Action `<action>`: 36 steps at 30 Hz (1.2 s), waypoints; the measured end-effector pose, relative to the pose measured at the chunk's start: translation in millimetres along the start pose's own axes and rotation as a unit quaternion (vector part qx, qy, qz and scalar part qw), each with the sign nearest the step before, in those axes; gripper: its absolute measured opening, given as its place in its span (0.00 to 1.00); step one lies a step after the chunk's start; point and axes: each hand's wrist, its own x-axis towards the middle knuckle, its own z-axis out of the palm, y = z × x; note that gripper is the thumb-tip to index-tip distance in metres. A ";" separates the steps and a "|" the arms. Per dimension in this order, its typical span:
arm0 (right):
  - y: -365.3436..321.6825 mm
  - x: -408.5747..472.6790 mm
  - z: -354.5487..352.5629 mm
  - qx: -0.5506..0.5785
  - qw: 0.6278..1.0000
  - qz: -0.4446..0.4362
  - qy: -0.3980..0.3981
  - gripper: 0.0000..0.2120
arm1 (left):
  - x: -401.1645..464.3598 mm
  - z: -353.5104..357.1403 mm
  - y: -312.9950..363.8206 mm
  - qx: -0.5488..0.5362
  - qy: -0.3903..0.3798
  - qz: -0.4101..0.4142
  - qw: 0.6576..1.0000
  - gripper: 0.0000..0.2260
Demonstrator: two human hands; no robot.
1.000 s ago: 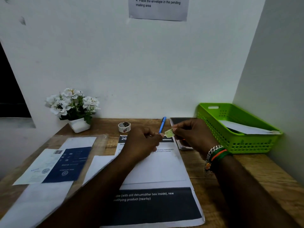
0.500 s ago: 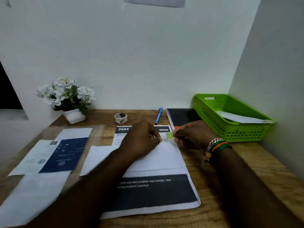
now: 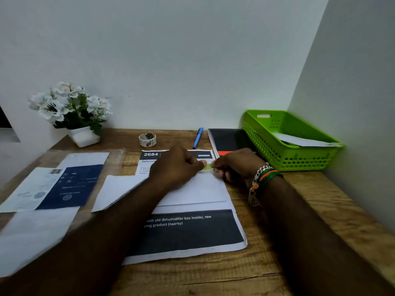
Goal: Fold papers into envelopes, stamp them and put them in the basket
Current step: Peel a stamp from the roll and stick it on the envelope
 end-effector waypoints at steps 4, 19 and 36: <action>0.0 1.1 2.4 -0.017 1.000 -0.011 0.006 0.08 | 2.9 1.3 -2.3 -0.009 -0.003 -0.008 1.000 0.10; 7.1 14.8 4.7 -0.162 0.982 -0.083 0.052 0.07 | 2.7 7.0 0.9 0.071 0.007 -0.018 0.997 0.12; 12.0 17.5 10.7 -0.220 0.962 -0.136 0.088 0.04 | -7.3 6.3 7.2 0.077 0.053 0.012 0.996 0.09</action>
